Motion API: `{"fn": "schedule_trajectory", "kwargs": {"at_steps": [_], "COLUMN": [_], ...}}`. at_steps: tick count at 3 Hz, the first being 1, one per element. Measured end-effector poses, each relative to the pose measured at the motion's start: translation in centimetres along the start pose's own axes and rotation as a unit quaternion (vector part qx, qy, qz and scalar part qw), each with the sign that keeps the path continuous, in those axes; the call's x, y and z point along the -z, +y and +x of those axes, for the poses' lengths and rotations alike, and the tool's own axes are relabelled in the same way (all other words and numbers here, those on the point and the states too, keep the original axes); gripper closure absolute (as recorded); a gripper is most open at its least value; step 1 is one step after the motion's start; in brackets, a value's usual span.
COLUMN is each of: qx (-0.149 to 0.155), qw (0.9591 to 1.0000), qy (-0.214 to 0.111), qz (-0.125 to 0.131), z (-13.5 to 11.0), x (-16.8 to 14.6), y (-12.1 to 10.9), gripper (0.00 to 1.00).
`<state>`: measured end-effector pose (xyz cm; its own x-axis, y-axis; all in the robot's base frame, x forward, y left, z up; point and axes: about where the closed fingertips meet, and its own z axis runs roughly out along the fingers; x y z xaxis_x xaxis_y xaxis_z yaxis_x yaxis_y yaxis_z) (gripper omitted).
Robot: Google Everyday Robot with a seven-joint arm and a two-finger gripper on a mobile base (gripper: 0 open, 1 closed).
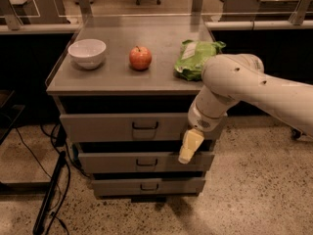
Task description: Open top drawer
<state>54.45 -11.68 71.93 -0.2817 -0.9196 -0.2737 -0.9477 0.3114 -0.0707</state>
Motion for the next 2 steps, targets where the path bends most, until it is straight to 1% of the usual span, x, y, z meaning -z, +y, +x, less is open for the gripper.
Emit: {"fn": "schedule_trajectory", "kwargs": {"at_steps": [1,2], "qx": [-0.006,-0.015], "qw": [1.0000,0.9999], "qy": [-0.003,-0.003], "qz": [0.003,0.000], "z": [-0.6,-0.9], "x": [-0.9,-2.0], "y": [-1.6,-2.7], "gripper": [0.00,0.00]}}
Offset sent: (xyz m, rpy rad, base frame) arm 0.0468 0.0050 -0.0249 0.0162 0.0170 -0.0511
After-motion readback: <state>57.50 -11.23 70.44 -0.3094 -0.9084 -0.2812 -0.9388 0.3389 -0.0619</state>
